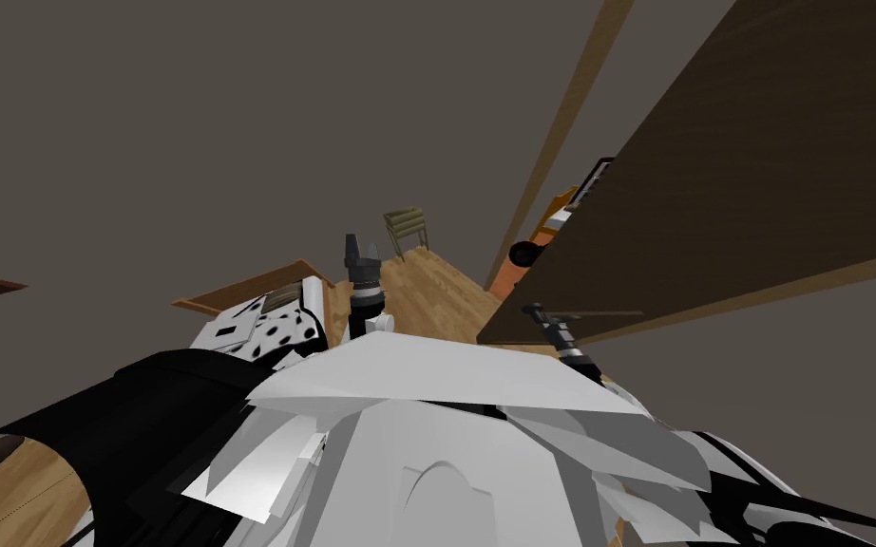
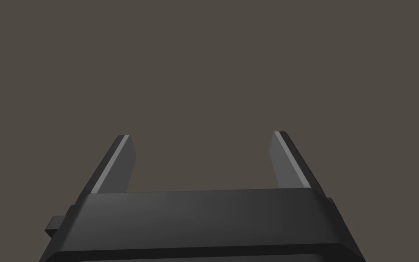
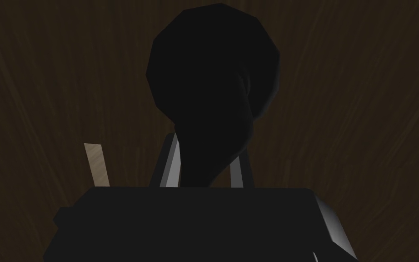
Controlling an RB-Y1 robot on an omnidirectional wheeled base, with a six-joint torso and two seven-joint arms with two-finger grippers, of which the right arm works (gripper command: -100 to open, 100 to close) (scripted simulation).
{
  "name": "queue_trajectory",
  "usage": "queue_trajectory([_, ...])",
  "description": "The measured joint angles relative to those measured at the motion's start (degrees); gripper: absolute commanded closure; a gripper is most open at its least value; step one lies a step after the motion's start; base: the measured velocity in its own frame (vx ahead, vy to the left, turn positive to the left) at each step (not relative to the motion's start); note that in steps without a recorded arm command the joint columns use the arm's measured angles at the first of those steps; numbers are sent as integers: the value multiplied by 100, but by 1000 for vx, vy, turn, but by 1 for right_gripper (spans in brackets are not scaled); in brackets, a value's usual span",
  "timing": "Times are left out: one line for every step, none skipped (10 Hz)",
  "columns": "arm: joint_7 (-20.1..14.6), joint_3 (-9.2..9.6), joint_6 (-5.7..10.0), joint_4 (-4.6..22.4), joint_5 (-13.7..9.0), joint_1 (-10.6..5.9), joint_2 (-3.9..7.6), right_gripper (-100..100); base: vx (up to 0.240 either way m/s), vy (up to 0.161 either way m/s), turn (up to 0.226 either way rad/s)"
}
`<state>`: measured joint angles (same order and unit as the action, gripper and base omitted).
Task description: Pull the door open
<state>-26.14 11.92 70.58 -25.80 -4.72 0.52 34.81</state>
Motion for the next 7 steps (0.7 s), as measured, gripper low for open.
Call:
queue_trajectory([56, 8, -120, -146, -67, 31, -15, 100, -174, -96, 189])
queue_trajectory([107, 37, -125, 29, -109, -118, -68, 100, -181, -73, 177])
queue_trajectory([153, 59, -177, 57, -169, -196, -90, 100, -169, -75, 118])
queue_trajectory([197, 79, -259, 37, -218, -247, -114, 100, -142, -61, 102])
queue_trajectory([252, 82, -398, -137, -269, -199, -119, 100, -146, -53, 158])
queue_trajectory([316, 91, -539, -229, -338, -211, -136, 100, -186, -98, 170])
queue_trajectory([394, 107, -698, -315, -417, -256, -171, 100, -178, -96, 148])
